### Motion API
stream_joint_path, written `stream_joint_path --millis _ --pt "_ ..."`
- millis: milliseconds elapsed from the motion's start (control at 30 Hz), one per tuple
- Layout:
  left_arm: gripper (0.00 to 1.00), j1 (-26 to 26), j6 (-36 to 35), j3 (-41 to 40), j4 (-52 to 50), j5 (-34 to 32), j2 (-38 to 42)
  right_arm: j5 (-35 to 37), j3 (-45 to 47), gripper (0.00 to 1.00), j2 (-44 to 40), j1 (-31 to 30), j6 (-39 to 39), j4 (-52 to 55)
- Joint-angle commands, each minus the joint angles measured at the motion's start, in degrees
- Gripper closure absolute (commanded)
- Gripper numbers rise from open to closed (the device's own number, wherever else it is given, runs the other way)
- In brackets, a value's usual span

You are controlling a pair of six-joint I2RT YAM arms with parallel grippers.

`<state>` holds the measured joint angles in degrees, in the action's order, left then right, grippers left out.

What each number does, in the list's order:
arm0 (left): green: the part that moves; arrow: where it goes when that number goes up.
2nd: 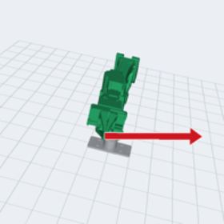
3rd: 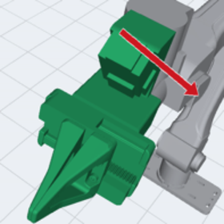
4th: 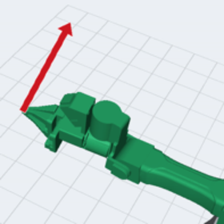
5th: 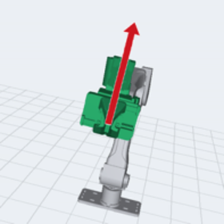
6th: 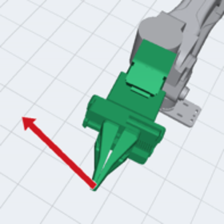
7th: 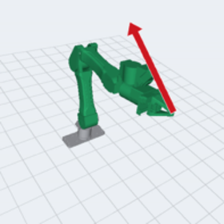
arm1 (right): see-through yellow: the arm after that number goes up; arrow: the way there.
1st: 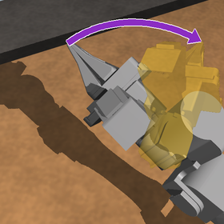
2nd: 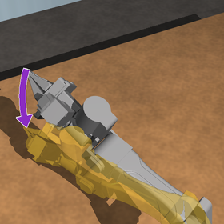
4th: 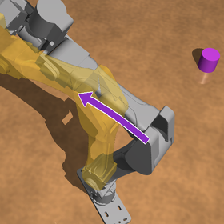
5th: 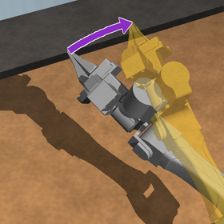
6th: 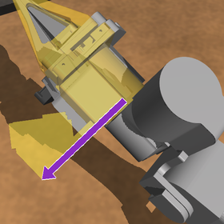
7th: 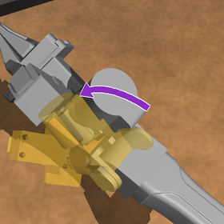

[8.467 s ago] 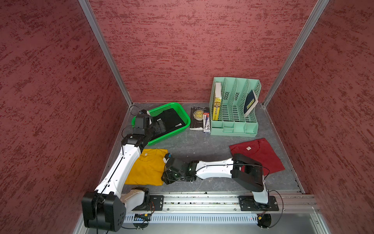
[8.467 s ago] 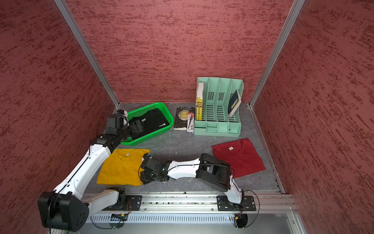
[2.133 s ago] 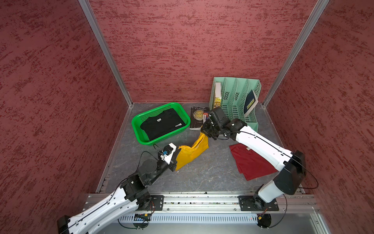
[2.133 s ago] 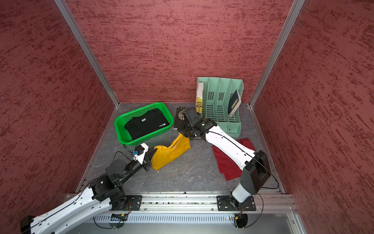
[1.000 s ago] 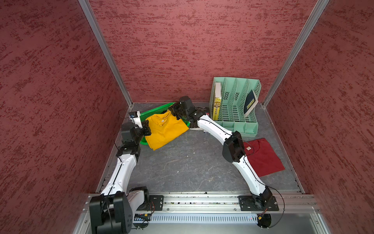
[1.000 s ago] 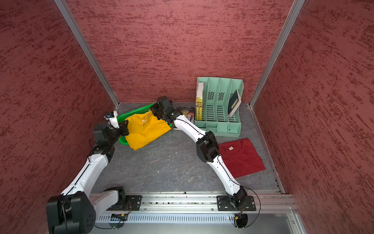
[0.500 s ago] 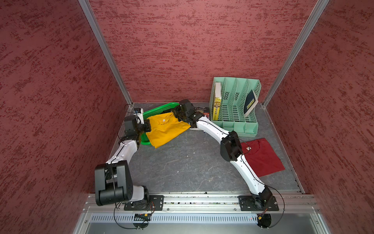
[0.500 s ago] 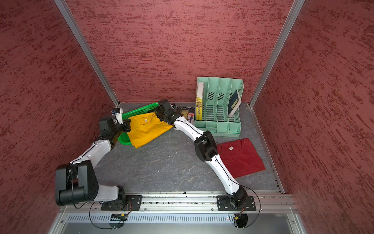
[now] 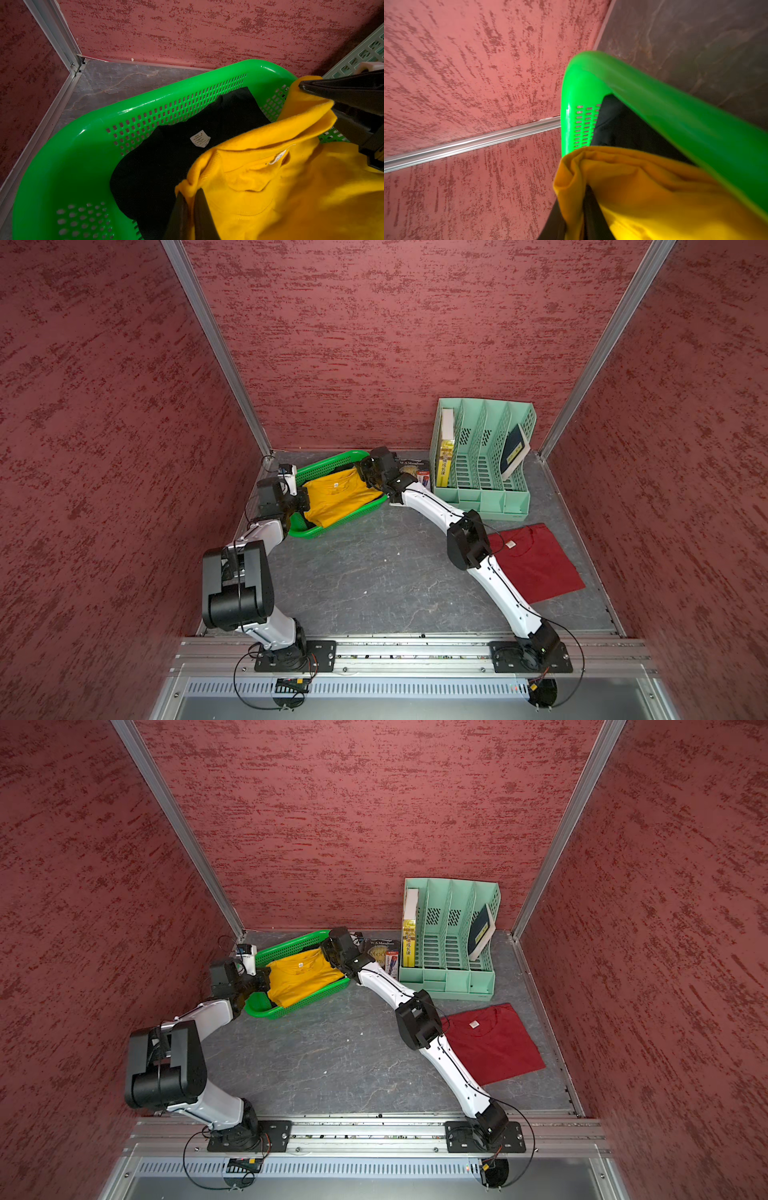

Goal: Put the folded t-shirts into the basket
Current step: Place the T-shirt in the bin.

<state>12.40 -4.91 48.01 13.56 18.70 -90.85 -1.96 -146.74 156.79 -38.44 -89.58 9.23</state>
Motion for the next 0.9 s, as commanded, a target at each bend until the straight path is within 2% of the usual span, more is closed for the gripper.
stream_joint_path --millis 0,267,400,500,533,567,600,700,867 --pt "1.0 0.6 -1.3 2.5 2.2 0.9 -1.3 2.4 -2.2 0.83 1.3 0.6 -0.6 -3.9" --pt "1.0 1.3 -3.0 6.4 -1.7 -0.4 -4.2 2.0 -2.3 0.8 2.6 0.8 -1.7 -5.5" --pt "1.0 1.5 -3.5 7.0 -2.3 -0.1 -4.4 2.0 -2.3 0.69 3.0 0.7 -1.1 -6.4" --pt "0.98 1.6 -4.1 7.6 -3.6 -0.4 -4.7 1.5 -2.4 0.67 3.1 0.9 0.3 -7.1" --pt "0.78 1.5 -4.4 8.4 -4.9 -0.8 -5.1 0.8 -2.3 0.64 2.9 1.0 0.6 -7.1" --pt "0.54 1.4 -4.7 9.6 -7.4 -1.5 -5.7 0.2 -2.3 0.63 2.7 1.1 1.1 -7.3" --pt "0.44 1.3 -5.1 11.2 -10.4 -2.0 -6.4 -0.4 -2.1 0.61 2.3 1.3 1.6 -7.2" --pt "0.42 1.3 -4.6 14.4 -15.5 -3.8 -8.1 -1.4 0.6 0.58 -0.2 1.7 3.4 -7.8" --pt "0.4 1.4 -3.7 12.8 -13.2 -7.2 -4.7 -3.7 9.2 0.59 -8.7 2.0 12.5 -7.2"
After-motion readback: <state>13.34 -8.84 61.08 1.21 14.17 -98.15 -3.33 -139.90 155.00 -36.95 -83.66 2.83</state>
